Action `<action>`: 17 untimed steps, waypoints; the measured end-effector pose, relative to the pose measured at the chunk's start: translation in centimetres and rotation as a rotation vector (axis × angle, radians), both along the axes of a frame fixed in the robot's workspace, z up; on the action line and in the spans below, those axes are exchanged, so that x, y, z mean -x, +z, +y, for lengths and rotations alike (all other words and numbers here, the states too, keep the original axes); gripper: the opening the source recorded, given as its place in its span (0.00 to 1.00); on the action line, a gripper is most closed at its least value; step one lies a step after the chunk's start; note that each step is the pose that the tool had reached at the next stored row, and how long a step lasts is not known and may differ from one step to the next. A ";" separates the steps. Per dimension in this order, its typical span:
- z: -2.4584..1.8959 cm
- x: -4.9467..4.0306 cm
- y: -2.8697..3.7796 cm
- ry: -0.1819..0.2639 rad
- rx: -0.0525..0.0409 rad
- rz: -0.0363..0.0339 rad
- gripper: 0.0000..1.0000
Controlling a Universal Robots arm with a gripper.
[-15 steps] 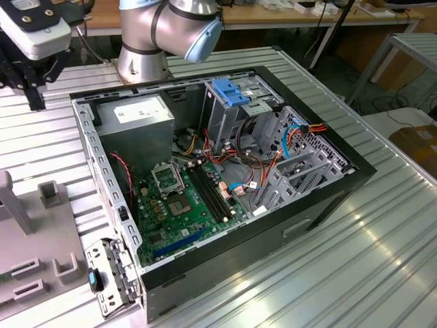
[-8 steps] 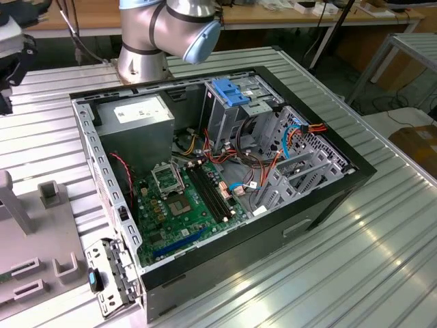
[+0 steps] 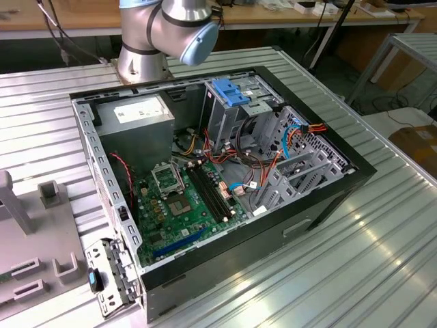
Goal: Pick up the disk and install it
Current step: 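Reach for the disk, then pick up the disk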
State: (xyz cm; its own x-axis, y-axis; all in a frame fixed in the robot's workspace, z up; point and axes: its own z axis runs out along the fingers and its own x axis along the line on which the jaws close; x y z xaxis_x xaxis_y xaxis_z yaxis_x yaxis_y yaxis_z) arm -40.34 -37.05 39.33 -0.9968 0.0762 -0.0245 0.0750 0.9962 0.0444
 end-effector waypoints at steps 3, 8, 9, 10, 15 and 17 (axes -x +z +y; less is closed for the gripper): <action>-0.01 2.68 0.01 0.000 0.0001 0.0001 0.11; -0.01 5.84 0.00 0.000 0.0000 0.0001 0.11; -0.01 5.85 0.00 0.000 0.0000 0.0001 0.11; -0.01 5.85 0.01 0.000 0.0000 0.0001 0.11; -0.01 5.86 0.00 0.000 0.0000 0.0000 0.11; -0.01 5.86 0.00 0.000 0.0000 0.0000 0.11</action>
State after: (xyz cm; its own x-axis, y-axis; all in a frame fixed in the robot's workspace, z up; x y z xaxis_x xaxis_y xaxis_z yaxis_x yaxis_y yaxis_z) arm -46.20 -37.06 39.33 -0.9968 0.0762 -0.0245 0.0751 0.9962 0.0443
